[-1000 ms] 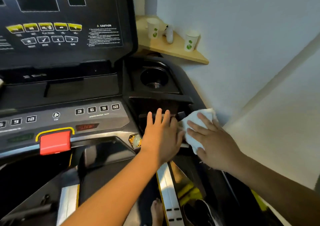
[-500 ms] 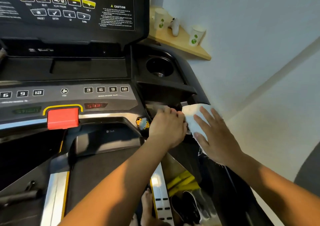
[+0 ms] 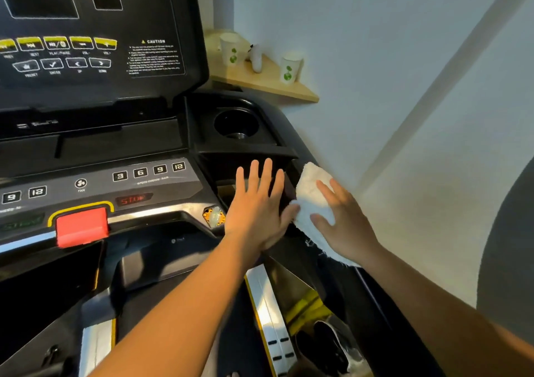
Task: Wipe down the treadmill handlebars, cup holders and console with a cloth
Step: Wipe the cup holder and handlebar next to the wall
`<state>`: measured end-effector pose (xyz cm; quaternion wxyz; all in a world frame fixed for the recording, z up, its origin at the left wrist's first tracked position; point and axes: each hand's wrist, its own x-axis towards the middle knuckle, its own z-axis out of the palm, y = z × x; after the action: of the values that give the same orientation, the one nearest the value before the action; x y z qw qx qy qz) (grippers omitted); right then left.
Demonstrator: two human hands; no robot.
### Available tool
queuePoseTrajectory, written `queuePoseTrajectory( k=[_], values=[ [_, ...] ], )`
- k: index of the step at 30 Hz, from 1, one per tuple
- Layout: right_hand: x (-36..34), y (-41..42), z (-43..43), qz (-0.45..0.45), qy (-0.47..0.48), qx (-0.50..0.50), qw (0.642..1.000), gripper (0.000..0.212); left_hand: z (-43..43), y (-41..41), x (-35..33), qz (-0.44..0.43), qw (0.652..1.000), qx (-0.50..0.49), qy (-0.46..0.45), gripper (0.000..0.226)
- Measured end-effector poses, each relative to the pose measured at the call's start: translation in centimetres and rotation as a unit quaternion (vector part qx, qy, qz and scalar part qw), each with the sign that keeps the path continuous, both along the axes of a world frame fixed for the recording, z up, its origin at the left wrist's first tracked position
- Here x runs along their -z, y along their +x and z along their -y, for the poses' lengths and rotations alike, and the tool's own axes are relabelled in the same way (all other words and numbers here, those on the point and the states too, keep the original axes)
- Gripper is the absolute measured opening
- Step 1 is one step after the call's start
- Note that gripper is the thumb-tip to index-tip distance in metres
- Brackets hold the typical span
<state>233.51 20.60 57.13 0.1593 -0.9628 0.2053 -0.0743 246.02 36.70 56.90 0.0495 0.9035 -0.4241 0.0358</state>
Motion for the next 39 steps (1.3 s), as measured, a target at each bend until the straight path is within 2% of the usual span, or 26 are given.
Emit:
queuePoseTrajectory(
  k=[2,6,10,16,21,26,30,33,36,39],
  values=[
    [0.0,-2.0,0.0,-0.049,0.044,0.032,0.997,0.067,0.2,0.0,0.1,0.005,1.0,-0.007,0.009,0.079],
    [0.2,0.1,0.6,-0.056,0.028,0.039,0.997,0.075,0.0,-0.1,0.1,0.011,0.999,0.023,0.026,0.08],
    [-0.1,4.1,2.2,-0.053,0.124,0.051,0.99,0.082,0.0,-0.4,0.2,0.03,0.998,0.04,0.04,0.082],
    [-0.2,6.5,1.4,-0.067,0.044,0.043,0.996,0.077,0.0,-0.9,-0.3,0.045,0.995,0.009,0.093,0.085],
    [0.7,-0.7,0.3,-0.031,-0.003,-0.01,0.999,0.08,-0.2,-6.0,2.4,0.031,0.995,0.036,0.086,0.081],
    [0.7,-6.2,-0.5,-0.067,0.005,-0.015,0.998,0.082,0.3,-5.5,2.8,0.078,0.984,0.034,0.158,0.085],
    [0.6,-3.4,-0.3,-0.051,-0.005,-0.005,0.999,0.084,0.5,-3.2,1.5,0.12,0.973,0.004,0.199,0.101],
    [0.5,1.3,0.4,-0.069,-0.007,0.02,0.997,0.084,0.7,-1.0,0.4,0.099,0.975,0.0,0.2,0.115],
    [0.0,5.5,0.5,-0.07,-0.036,-0.001,0.997,0.087,0.9,-0.8,0.2,0.058,0.979,0.009,0.196,0.113],
    [0.0,7.2,-0.4,-0.08,-0.13,-0.052,0.987,0.092,0.9,-1.2,0.1,0.064,0.978,-0.002,0.2,0.11]
  ],
)
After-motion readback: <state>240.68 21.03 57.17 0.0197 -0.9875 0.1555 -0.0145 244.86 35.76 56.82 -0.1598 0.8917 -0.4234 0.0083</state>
